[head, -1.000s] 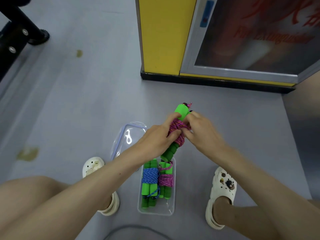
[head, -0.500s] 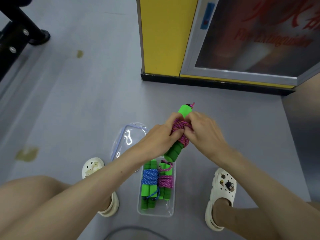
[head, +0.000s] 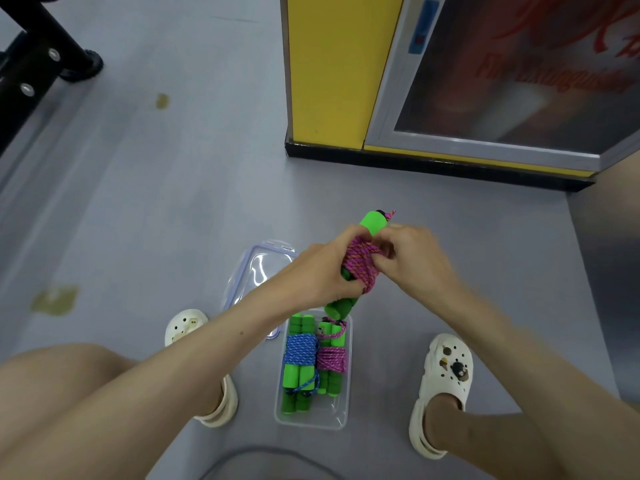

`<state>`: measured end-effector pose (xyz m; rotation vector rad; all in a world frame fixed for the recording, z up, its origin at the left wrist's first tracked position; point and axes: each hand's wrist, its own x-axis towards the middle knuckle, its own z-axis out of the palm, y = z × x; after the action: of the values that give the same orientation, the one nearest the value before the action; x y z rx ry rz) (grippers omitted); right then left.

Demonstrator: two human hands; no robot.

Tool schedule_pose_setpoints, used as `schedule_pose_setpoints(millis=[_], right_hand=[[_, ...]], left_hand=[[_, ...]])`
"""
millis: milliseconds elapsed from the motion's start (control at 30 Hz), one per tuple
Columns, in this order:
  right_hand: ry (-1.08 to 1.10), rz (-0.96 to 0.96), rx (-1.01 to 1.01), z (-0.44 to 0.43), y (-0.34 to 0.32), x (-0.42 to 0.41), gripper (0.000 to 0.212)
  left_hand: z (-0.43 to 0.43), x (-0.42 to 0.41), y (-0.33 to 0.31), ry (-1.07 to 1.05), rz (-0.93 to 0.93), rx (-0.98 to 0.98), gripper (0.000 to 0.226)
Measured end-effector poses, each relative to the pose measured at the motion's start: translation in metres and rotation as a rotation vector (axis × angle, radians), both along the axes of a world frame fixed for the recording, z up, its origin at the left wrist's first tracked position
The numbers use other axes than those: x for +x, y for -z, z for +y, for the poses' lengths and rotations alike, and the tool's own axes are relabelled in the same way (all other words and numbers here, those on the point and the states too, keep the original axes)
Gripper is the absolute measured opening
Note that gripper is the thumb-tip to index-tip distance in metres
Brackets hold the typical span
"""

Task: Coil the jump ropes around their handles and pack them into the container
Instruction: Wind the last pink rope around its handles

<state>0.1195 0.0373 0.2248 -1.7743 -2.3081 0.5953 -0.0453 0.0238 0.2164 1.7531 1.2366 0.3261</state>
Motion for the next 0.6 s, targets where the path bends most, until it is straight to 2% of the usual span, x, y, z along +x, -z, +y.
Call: schedule_pose_setpoints(millis=[100,200,367,600], right_hand=[[-0.052,0.211,-0.208,0.005,-0.005,0.009,0.017],[-0.126,0.25,-0.27,0.004,-0.006,0.019,0.027],[-0.176,0.354,-0.081,-0.01,0.003,0.023,0.024],[-0.32,0.175,0.154,-0.02,0.005,0.019,0.02]], left_hand=[[0.003,-0.009,-0.001,0.022,0.006,-0.007,0.061],[0.012,-0.02,-0.008,0.082,0.007,-0.049,0.06],[0.015,-0.03,-0.021,0.162,-0.101,-0.212,0.059],[0.009,-0.037,-0.03,0.181,-0.142,-0.382,0.067]])
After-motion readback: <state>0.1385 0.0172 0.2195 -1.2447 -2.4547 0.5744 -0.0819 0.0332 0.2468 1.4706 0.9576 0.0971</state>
